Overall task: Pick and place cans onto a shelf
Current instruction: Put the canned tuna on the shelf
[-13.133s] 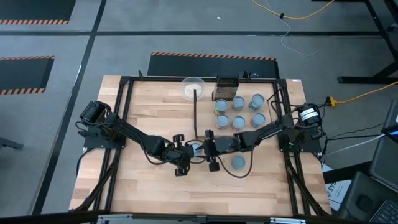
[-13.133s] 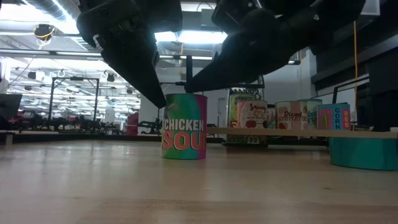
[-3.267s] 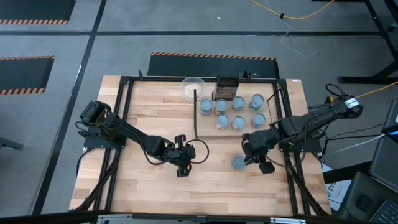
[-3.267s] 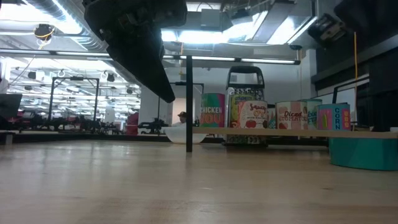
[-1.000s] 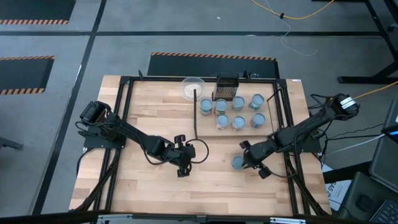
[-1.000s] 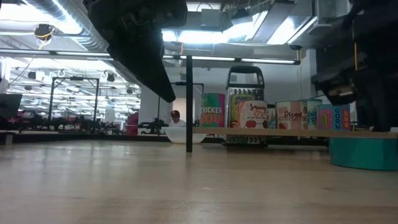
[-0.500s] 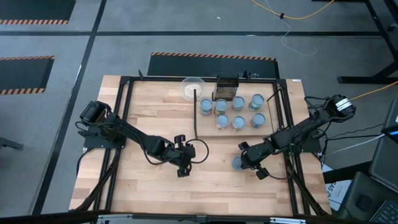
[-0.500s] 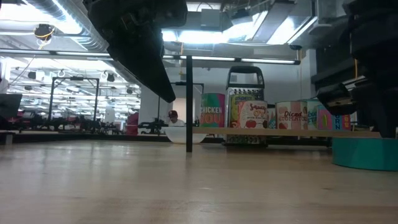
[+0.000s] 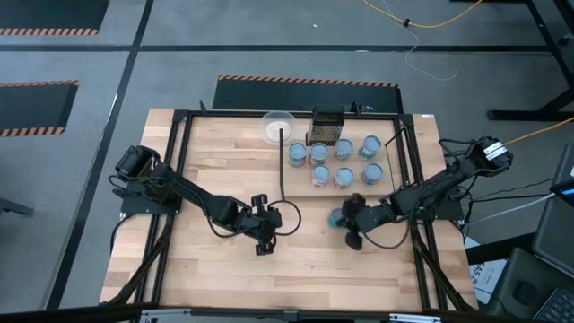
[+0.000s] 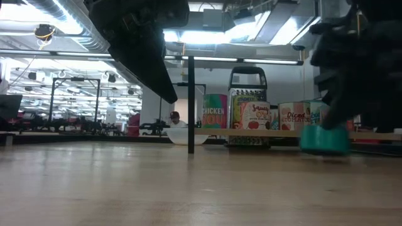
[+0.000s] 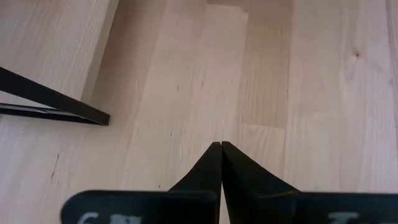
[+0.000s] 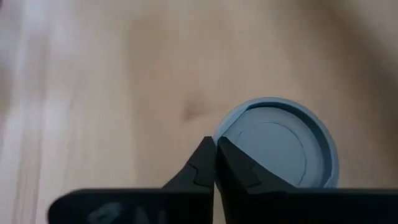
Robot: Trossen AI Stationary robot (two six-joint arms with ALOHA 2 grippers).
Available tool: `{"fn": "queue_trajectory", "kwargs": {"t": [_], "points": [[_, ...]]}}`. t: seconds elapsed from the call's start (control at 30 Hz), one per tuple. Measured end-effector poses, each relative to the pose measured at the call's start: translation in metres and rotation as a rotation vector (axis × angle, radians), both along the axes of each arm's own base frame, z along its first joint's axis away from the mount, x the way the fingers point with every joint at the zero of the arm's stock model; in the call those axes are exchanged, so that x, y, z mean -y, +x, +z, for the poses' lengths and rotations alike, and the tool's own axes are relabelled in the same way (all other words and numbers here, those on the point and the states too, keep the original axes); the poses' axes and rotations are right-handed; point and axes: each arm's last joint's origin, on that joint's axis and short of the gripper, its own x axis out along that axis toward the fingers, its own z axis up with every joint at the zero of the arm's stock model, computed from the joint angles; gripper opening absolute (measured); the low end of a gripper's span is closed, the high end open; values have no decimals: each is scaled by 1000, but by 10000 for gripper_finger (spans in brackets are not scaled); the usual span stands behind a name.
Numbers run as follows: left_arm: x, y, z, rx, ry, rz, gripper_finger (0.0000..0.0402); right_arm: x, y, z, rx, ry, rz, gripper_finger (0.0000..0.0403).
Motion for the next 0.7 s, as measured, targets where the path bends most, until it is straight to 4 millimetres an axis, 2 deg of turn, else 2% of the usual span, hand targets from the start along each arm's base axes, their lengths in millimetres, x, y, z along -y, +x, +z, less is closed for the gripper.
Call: {"fn": "queue_trajectory", "kwargs": {"t": [0.1,0.2,0.47,0.7], "points": [[0,0,0,1,3,2,0,2,2,2,33,43,-178,7],[0,0,0,1,4,1,0,3,0,1,19,97,-251,10],[0,0,0,0,8,-4,0,3,-3,-2,-35,121,-250,17],[0,0,0,0,7,-4,0,3,-3,-2,-34,105,-231,66]]}}
